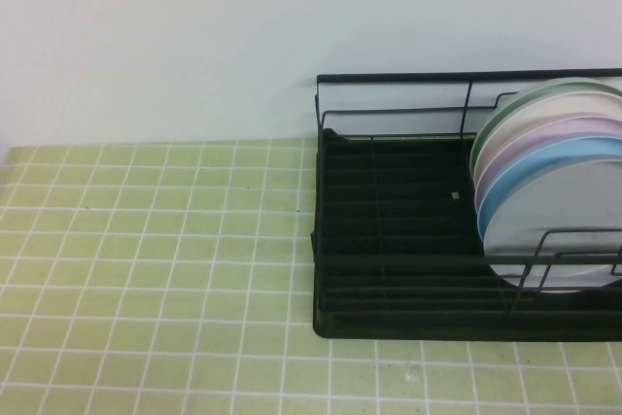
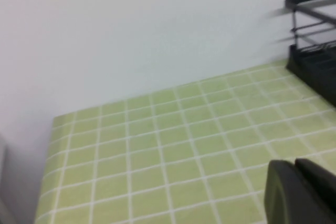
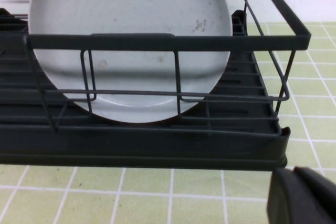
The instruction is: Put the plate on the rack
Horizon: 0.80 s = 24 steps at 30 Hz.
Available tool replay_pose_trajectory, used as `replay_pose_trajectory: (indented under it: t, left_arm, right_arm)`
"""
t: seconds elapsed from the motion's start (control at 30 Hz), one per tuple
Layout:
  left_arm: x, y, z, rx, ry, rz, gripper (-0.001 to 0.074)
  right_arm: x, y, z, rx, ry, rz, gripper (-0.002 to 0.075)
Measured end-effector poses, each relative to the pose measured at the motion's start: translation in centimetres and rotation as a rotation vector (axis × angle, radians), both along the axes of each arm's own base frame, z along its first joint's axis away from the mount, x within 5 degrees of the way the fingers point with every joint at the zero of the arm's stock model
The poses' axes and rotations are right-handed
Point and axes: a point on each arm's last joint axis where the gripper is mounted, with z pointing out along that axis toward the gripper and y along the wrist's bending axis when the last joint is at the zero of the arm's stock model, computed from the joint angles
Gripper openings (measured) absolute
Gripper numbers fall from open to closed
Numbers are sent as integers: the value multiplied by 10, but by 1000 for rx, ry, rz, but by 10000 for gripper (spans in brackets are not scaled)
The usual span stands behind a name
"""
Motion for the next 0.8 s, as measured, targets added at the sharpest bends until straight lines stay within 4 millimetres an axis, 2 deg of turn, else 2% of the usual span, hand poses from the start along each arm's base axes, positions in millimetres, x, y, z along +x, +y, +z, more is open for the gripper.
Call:
replay_pose_trajectory:
  t: [0.17,0.33,0.8]
  left_arm:
    - [0,7,-33,-44,-68,83,0]
    - [-2,3,-52,40,121,33,0]
    - [-2,6,-50,-46,119,74,0]
  right_arm:
    - [0,0,0,0,0,0,-1]
    - [0,0,0,0,0,0,-1]
    - [0,0,0,0,0,0,-1]
